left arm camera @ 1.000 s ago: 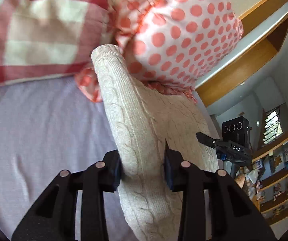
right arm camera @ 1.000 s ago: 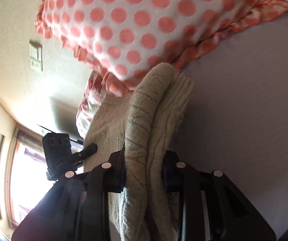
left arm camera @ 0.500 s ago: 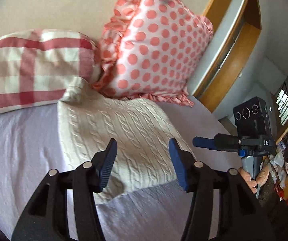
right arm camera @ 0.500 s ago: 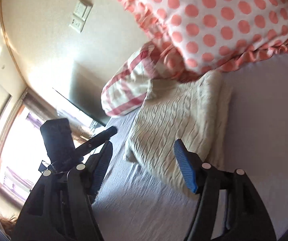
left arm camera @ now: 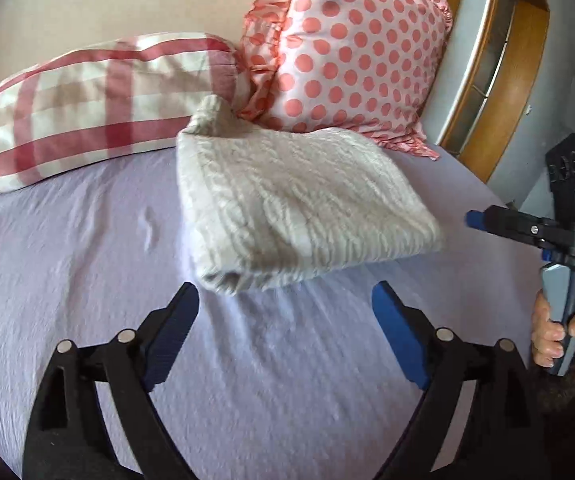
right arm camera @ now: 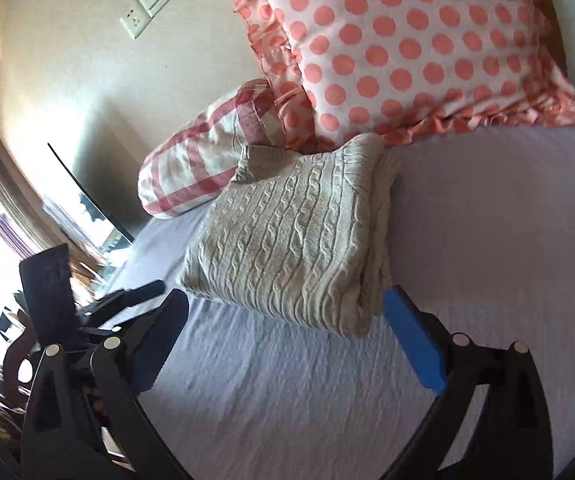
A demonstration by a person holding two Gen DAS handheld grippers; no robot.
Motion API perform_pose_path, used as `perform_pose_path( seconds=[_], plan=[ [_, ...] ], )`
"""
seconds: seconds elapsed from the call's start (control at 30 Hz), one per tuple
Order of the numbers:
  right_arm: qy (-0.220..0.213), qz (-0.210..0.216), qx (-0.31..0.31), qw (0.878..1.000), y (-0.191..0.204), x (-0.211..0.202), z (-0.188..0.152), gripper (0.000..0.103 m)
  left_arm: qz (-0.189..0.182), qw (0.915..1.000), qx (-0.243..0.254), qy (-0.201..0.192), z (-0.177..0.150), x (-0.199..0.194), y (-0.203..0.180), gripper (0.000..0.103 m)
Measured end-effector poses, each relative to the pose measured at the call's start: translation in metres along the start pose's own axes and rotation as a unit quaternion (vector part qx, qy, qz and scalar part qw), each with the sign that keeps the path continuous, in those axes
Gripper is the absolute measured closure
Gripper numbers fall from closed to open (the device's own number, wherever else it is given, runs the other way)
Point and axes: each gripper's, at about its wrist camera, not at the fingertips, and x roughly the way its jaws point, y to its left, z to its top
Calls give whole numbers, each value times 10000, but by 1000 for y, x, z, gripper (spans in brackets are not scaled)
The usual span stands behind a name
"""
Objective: Fold small clothes
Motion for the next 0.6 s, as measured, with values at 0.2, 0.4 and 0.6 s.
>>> perform_pose_path(
  seconds=[0.2, 0.4, 0.6],
  plan=[
    [562, -1276, -441, 9892, 7, 23, -35, 1, 422, 9975, -320, 474, -14, 18, 13, 12],
    [944, -1686, -603, 9793, 12, 43, -43, 1, 897, 9925, -271, 780, -15, 28, 12, 8],
    [1164, -1758, -589, 9758, 11, 49, -46, 1, 952, 9911, -177, 918, -16, 33, 9, 2]
  ],
)
